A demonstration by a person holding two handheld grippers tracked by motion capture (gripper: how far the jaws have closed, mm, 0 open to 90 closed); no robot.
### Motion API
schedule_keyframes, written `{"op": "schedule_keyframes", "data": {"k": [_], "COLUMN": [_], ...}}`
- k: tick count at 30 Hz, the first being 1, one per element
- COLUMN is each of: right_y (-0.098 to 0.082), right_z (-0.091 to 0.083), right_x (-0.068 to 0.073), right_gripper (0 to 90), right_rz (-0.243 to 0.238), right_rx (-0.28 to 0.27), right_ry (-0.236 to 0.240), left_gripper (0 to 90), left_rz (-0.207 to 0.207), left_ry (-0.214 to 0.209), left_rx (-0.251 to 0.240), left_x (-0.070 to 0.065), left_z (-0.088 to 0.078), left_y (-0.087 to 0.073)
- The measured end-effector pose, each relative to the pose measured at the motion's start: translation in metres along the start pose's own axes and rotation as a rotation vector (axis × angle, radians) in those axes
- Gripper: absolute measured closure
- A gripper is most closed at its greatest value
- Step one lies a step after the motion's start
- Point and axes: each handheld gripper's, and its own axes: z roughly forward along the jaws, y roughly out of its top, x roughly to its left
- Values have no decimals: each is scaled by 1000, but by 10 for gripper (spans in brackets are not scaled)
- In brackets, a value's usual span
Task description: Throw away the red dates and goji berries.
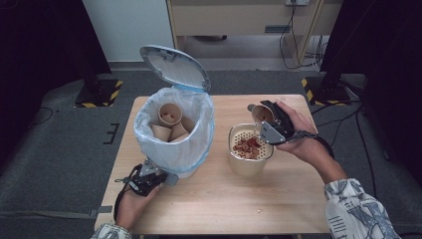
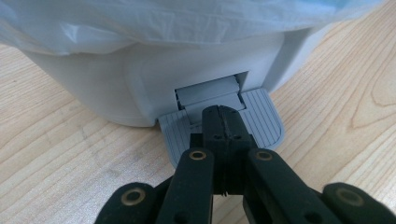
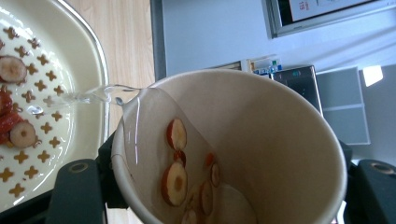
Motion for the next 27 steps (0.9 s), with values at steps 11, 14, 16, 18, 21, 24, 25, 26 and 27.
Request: {"op": "schedule_keyframes", "data": {"k": [11,14,16,18,21,24,25,26,27], "right_y": [6,6,6,6,6,6,6,7,7], "right_z": [0,-1,-1,-2,-2,-2,-2,-2,-2], "right_x": [5,4,3,3,2,3,2,3,3], "right_gripper": [283,283,283,283,283,283,283,283,283], "right_rz": [-68,-76,-79,-83,-82,-83,-88,-89,-91], "right_rx": [2,1,2,1,1,4,3,2,2], "right_ry": [12,10,7,6,4,3,4,6,6], "left_gripper": [900,900,900,900,900,900,900,900,900], "left_rz": [0,1,1,0,0,1,1,1,1], "left_ry": [0,0,0,0,0,0,0,0,0], "left_rx": [-1,0,0,-1,0,0,0,0,0], "left_x": [0,0,0,0,0,0,0,0,0], "left_z": [0,0,0,0,0,0,0,0,0], "left_y": [0,0,0,0,0,0,0,0,0]}}
